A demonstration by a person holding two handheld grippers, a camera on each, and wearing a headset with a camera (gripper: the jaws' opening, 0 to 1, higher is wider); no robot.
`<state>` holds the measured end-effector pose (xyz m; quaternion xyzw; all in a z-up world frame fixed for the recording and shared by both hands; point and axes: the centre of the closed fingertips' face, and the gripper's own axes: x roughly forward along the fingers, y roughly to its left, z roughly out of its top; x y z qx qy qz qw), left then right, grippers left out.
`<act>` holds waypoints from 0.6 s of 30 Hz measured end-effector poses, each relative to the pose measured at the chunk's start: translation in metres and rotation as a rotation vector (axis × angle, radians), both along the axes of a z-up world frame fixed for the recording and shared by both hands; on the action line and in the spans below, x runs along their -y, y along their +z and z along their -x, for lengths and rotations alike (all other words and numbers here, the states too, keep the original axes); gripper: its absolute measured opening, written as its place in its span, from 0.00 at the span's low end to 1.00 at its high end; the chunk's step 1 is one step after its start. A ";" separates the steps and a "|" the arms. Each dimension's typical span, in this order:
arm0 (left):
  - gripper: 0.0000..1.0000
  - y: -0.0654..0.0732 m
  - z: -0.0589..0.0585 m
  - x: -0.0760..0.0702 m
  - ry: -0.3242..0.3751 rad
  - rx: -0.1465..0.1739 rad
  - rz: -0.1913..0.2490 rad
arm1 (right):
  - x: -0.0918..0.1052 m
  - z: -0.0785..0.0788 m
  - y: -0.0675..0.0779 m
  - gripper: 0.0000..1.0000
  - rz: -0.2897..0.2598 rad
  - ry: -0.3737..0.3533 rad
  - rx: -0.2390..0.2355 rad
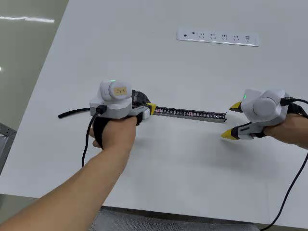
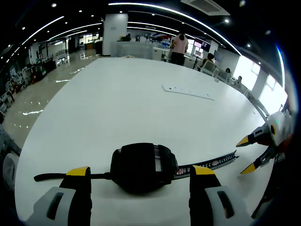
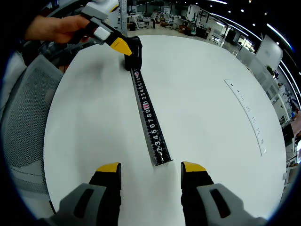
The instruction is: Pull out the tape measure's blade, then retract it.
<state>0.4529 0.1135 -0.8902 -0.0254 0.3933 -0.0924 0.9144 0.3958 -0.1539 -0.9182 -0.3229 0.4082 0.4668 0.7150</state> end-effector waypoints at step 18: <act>0.81 -0.007 -0.003 0.000 0.025 -0.014 0.023 | 0.000 -0.010 -0.008 0.39 0.061 0.180 -0.011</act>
